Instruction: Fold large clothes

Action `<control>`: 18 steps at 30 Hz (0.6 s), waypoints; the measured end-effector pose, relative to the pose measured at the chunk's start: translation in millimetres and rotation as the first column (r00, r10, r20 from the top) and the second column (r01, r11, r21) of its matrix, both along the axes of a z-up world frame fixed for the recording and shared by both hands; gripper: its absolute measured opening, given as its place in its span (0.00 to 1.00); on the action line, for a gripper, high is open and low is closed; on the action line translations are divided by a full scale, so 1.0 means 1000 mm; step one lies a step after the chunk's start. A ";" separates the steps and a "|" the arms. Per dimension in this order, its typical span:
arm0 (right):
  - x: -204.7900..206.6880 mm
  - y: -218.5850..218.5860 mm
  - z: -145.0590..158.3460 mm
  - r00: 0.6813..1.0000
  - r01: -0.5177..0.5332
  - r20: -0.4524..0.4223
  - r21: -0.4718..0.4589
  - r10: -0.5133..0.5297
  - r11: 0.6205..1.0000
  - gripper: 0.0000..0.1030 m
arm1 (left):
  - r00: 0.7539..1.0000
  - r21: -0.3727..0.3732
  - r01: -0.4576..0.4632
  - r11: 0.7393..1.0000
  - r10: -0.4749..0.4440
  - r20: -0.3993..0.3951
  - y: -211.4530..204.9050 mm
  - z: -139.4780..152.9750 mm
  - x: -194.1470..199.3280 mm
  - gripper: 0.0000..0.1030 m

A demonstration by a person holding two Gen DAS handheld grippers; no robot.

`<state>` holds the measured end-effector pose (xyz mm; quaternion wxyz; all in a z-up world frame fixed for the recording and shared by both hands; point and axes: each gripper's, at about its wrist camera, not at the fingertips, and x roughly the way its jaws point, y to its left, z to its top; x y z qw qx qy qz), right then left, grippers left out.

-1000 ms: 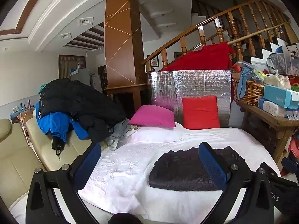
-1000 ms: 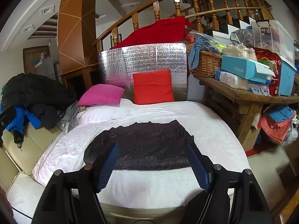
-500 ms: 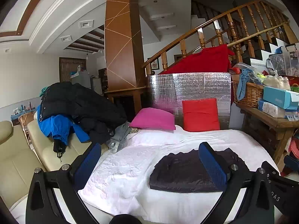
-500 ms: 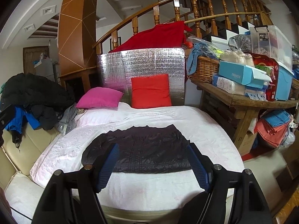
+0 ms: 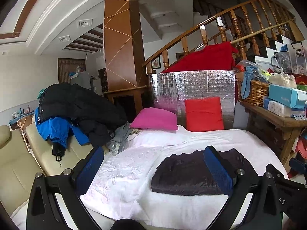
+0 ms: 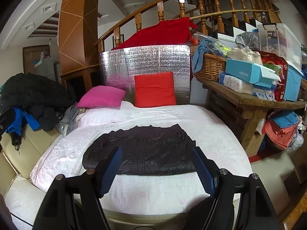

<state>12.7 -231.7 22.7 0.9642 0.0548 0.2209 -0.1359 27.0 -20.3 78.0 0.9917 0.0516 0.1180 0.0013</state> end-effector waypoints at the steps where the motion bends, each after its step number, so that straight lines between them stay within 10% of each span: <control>1: 0.001 0.000 0.000 1.000 0.003 0.000 -0.001 -0.003 1.000 0.75 | 1.000 0.001 0.001 1.000 -0.001 -0.002 -0.001 0.000 0.001 1.00; 18: 0.039 -0.022 -0.006 0.999 0.048 -0.025 -0.019 -0.048 0.999 0.75 | 0.995 -0.016 0.074 0.997 -0.075 -0.060 -0.018 -0.010 0.044 1.00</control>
